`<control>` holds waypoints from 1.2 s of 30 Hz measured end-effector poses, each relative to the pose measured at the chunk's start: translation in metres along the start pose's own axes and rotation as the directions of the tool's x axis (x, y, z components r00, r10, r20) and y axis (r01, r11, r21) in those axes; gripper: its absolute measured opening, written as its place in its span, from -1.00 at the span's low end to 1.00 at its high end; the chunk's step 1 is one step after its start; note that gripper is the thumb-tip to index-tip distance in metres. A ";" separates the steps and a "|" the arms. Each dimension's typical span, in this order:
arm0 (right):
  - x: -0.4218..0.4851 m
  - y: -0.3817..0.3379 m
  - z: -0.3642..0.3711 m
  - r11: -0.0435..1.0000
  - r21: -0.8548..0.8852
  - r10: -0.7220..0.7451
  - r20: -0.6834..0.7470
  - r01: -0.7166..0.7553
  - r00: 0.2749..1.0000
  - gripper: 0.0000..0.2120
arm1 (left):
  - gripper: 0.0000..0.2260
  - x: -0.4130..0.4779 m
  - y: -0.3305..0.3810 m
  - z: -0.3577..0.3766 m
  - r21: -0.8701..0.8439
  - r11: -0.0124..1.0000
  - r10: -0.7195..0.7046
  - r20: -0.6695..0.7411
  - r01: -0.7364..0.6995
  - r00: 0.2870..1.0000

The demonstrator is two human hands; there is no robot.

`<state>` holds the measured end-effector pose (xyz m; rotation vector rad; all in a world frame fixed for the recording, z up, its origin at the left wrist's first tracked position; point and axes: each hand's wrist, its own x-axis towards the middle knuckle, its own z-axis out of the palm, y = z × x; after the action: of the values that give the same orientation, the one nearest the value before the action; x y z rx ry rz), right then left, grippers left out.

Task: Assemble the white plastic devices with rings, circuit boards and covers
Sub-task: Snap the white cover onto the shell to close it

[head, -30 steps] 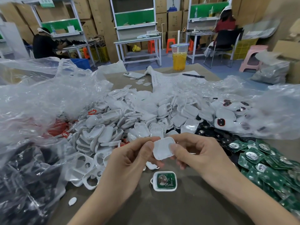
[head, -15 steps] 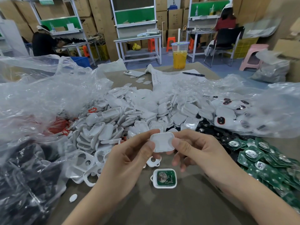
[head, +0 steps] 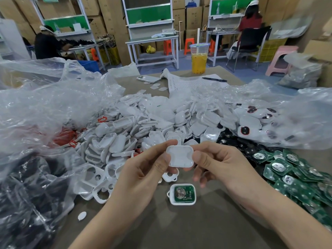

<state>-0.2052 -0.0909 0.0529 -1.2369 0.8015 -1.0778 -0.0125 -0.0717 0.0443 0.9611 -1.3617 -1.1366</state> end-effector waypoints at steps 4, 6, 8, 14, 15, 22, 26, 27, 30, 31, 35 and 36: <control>-0.001 0.001 0.000 1.000 0.006 -0.020 0.048 0.020 0.999 -0.73 | -0.71 -0.001 0.000 0.000 0.008 1.000 0.022 0.037 -0.023 0.999; -0.001 0.002 0.000 0.999 0.009 -0.040 0.079 0.039 0.996 -0.62 | -0.71 -0.002 -0.001 0.001 0.018 0.999 0.045 0.070 -0.046 0.997; -0.001 0.005 0.001 0.998 0.009 -0.068 0.108 0.067 0.992 -0.51 | -0.73 -0.003 -0.002 0.003 0.026 0.996 0.080 0.124 -0.084 0.989; -0.003 0.009 0.004 0.986 -0.072 -0.141 0.113 0.150 0.983 -0.75 | -0.75 -0.002 -0.005 0.002 -0.033 0.999 0.004 0.211 0.003 0.977; -0.004 0.009 0.004 0.983 -0.088 -0.151 0.109 0.161 0.982 -0.78 | -0.75 -0.002 -0.007 0.002 -0.055 0.998 -0.015 0.207 0.027 0.978; -0.003 0.011 0.002 0.963 -0.175 -0.198 0.044 0.203 0.979 -0.90 | -0.47 0.004 -0.008 -0.004 -0.314 0.942 -0.080 0.134 0.119 0.988; -0.002 0.015 -0.001 0.957 -0.232 -0.169 0.047 0.176 0.984 -0.86 | -0.50 0.000 -0.005 0.001 -0.222 0.973 -0.043 0.117 0.069 0.992; -0.002 0.015 -0.001 0.953 -0.246 -0.171 0.050 0.179 0.984 -0.87 | -0.55 -0.001 -0.004 0.001 -0.188 0.981 -0.028 0.121 0.050 0.992; 0.000 0.018 0.000 0.941 -0.281 -0.172 0.079 0.187 0.982 -0.94 | -0.64 -0.003 -0.001 0.002 -0.078 0.996 0.052 0.129 -0.042 0.990; 0.001 0.019 0.000 0.939 -0.293 -0.161 0.094 0.182 0.982 -0.92 | -0.63 -0.003 -0.002 0.003 -0.018 0.997 0.082 0.113 -0.081 0.990; 0.002 0.018 -0.002 0.945 -0.292 -0.133 0.071 0.148 0.989 -0.81 | -0.52 0.000 -0.013 -0.002 0.477 0.849 0.224 0.061 -0.226 0.973; 0.003 0.016 -0.003 0.961 -0.251 -0.105 0.058 0.116 0.993 -0.78 | -0.50 0.000 -0.015 -0.004 0.592 0.759 0.261 0.103 -0.270 0.960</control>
<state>-0.2040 -0.0945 0.0368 -1.5321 0.8639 -1.0562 -0.0096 -0.0756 0.0295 1.1509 -1.8604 -0.4820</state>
